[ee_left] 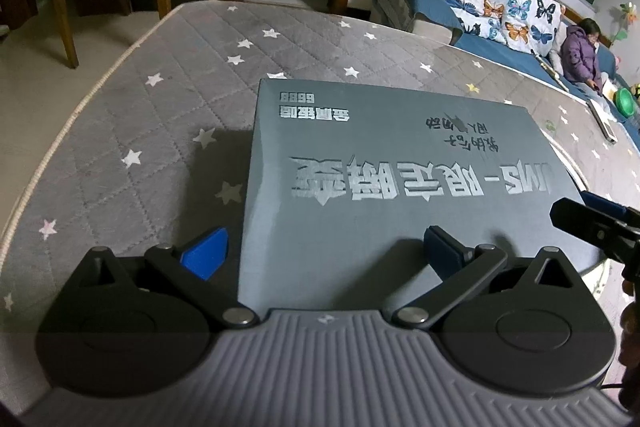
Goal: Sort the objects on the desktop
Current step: 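Lower the dark grey box onto the table beside the black cooker, then open both tools and pull them back from the dark grey box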
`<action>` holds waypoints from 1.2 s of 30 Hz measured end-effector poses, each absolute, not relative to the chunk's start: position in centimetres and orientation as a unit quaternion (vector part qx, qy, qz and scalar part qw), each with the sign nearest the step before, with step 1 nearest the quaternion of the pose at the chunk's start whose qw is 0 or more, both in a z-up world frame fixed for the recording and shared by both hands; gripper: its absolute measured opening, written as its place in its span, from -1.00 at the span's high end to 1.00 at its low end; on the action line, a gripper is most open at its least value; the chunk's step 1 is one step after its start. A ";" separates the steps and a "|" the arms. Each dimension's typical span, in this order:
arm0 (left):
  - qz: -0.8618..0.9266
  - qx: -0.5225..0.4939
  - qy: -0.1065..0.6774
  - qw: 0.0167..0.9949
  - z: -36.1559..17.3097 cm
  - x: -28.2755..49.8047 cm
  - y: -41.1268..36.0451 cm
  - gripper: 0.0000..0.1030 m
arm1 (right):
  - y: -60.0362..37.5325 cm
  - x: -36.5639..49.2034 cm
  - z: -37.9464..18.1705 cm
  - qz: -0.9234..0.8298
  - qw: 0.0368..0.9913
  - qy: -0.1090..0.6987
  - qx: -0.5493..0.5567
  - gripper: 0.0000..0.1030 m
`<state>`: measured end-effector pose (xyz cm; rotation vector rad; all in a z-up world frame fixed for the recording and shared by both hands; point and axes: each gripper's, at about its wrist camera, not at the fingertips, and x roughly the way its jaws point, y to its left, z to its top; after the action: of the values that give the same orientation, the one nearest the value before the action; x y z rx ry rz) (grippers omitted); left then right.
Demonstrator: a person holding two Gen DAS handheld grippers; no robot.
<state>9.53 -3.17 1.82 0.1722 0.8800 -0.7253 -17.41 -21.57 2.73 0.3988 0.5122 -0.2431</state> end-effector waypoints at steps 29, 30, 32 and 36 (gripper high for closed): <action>-0.320 0.100 0.363 0.869 3.8 2.5 2.3 -1.00 | -15.4 -23.4 4.0 -0.145 0.950 0.242 0.131 -1.00; -0.320 0.101 0.364 0.869 3.7 2.3 2.5 -1.00 | -15.2 -23.6 4.0 -0.146 0.950 0.243 0.129 -1.00; -0.320 0.104 0.364 0.869 3.7 1.9 2.8 -1.00 | -14.7 -24.0 3.9 -0.149 0.950 0.245 0.123 -1.00; -0.317 0.110 0.364 0.869 3.4 1.1 3.3 -1.00 | -13.5 -24.6 3.4 -0.154 0.950 0.252 0.101 -1.00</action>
<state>1.12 3.26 3.44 0.2301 0.7609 -0.6641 -24.58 -13.49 3.37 0.2064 0.5132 -0.3142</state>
